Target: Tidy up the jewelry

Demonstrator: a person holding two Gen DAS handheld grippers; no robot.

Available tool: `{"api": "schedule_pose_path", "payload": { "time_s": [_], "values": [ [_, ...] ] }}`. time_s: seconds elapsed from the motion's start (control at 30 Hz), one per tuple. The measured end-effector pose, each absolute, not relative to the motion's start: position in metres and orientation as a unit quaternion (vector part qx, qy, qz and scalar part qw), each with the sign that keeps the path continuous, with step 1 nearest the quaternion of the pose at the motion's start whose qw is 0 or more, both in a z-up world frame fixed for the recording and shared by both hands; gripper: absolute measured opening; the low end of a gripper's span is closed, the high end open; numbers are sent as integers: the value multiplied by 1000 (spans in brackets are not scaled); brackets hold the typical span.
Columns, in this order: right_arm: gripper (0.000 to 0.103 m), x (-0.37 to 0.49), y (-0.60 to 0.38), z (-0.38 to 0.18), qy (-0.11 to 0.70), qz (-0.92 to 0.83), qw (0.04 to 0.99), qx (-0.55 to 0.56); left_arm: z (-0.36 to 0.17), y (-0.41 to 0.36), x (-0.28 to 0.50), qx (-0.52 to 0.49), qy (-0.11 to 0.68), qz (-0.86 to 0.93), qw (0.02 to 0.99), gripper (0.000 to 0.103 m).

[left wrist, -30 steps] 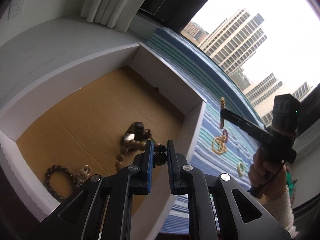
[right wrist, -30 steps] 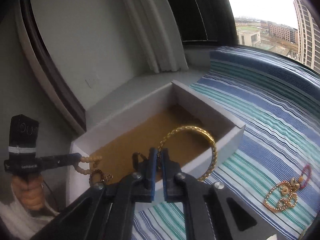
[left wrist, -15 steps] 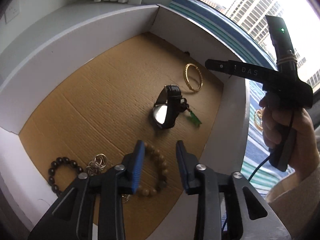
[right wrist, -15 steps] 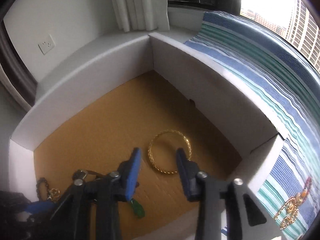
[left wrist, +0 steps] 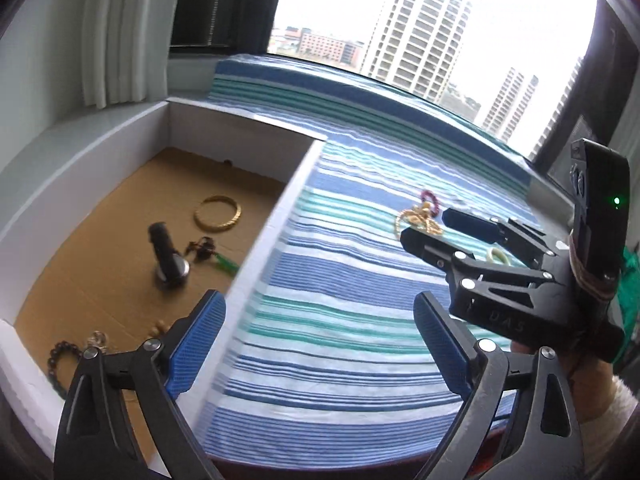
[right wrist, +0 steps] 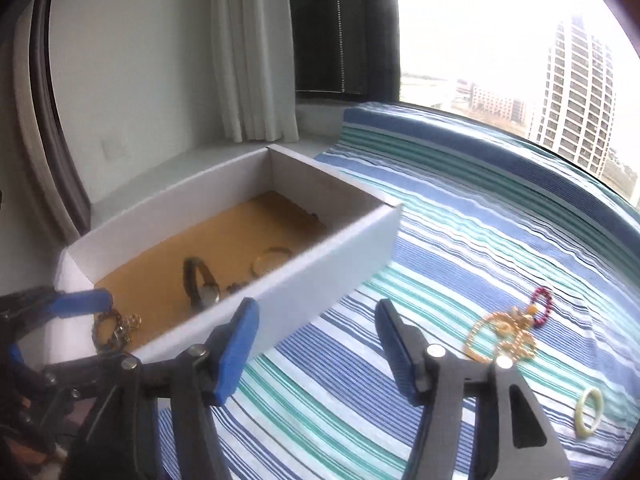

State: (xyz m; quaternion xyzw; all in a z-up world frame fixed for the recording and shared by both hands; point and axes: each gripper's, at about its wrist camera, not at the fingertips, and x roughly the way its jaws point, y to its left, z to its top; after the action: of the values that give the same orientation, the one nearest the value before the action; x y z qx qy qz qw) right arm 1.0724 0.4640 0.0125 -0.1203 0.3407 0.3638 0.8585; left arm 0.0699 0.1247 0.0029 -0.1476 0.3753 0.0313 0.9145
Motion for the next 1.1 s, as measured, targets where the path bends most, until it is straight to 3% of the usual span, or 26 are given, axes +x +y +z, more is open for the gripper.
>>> {"api": "schedule_pose_path", "payload": {
  "time_s": [0.17, 0.63, 1.1],
  "values": [
    [78, 1051, 389, -4, 342, 275, 889, -133, -22, 72, 86, -118, 391, 11, 913, 98],
    [79, 1003, 207, -78, 413, 41, 909, -37, -63, -11, 95, -23, 412, -7, 911, 98],
    [79, 983, 193, -78, 395, 28, 918, -21, -81, -26, 103, -40, 458, -45, 887, 101]
  ]
}}
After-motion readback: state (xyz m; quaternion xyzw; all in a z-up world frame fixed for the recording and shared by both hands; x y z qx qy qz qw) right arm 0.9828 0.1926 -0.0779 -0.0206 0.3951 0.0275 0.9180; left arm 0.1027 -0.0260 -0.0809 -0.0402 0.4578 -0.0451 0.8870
